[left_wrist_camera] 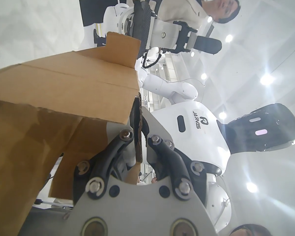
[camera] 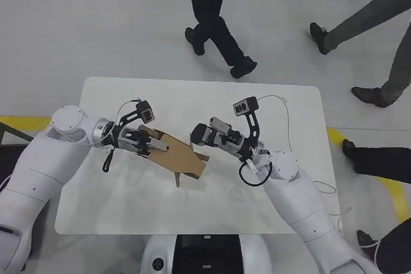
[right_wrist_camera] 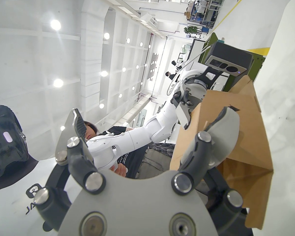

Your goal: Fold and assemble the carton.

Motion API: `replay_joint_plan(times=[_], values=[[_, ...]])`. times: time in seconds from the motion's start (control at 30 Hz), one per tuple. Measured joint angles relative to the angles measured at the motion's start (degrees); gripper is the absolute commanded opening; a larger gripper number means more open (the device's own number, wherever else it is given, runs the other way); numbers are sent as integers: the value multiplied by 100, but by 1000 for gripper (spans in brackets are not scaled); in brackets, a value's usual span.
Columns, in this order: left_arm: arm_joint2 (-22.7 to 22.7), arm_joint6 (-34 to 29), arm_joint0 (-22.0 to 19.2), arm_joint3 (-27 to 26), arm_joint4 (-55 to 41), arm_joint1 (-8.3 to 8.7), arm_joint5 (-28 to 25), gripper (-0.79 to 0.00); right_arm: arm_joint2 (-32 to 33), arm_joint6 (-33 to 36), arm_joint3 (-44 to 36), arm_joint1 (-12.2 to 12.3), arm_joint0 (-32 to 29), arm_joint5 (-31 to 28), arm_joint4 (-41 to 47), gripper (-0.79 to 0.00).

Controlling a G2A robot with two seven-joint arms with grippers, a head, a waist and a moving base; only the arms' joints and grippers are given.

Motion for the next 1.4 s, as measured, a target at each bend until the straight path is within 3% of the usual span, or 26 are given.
replay_joint_plan(times=[0.27,0.43,0.87,1.07,1.4], values=[[290,0,-148,0,-200,153,-136,-785,-47,43,-62,-16,0,16,81,0],[360,0,-275,265,-333,176,-335,-785,151,-114,-195,15,-101,-148,41,0],[243,0,-478,914,-1108,11,-513,-785,306,-112,-422,85,-437,-21,-65,0],[273,526,-506,1048,-448,-94,-1021,-785,117,31,-465,55,-460,0,146,0],[217,981,-396,910,174,-196,-1332,-785,-196,122,-484,-19,-303,14,269,0]])
